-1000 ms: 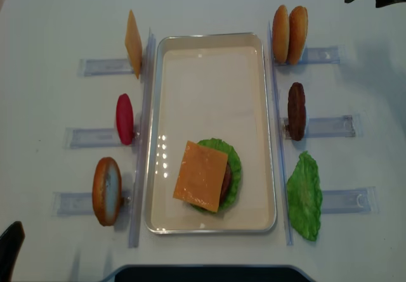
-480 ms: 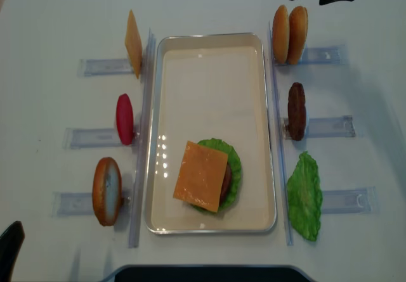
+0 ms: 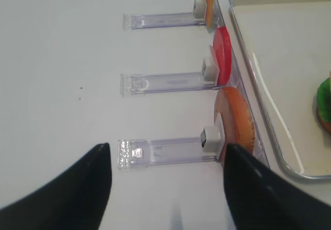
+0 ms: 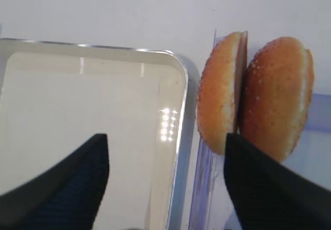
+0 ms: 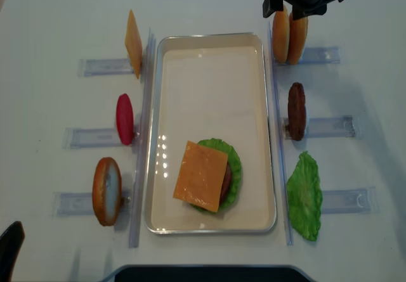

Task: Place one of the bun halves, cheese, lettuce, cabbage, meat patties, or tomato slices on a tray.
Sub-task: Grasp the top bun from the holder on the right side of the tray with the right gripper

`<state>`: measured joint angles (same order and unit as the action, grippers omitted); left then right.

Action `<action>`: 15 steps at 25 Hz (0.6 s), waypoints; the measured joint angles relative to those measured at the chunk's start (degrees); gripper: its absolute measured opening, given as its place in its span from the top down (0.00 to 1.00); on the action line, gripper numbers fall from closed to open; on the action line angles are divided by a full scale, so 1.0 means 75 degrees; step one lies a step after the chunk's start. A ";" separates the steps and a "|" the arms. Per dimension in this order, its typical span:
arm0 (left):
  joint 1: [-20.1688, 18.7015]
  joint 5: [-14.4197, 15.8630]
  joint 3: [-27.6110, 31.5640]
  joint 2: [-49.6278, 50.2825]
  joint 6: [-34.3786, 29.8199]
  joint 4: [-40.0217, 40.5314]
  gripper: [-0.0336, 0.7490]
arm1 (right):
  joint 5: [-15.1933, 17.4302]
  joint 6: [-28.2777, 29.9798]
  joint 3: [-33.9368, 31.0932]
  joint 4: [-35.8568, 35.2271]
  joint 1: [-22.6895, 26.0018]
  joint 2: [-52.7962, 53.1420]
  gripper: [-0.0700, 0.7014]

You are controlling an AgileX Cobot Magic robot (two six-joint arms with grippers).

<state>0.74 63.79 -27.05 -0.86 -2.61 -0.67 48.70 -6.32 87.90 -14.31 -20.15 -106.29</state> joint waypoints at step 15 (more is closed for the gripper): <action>0.0000 0.0000 0.0000 0.0000 0.0000 0.0000 0.30 | -0.0474 -0.0015 0.0006 0.0428 0.0000 -0.0572 0.29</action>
<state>0.74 63.79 -27.05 -0.86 -2.61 -0.67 45.14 -6.44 87.94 -11.10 -20.15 -110.58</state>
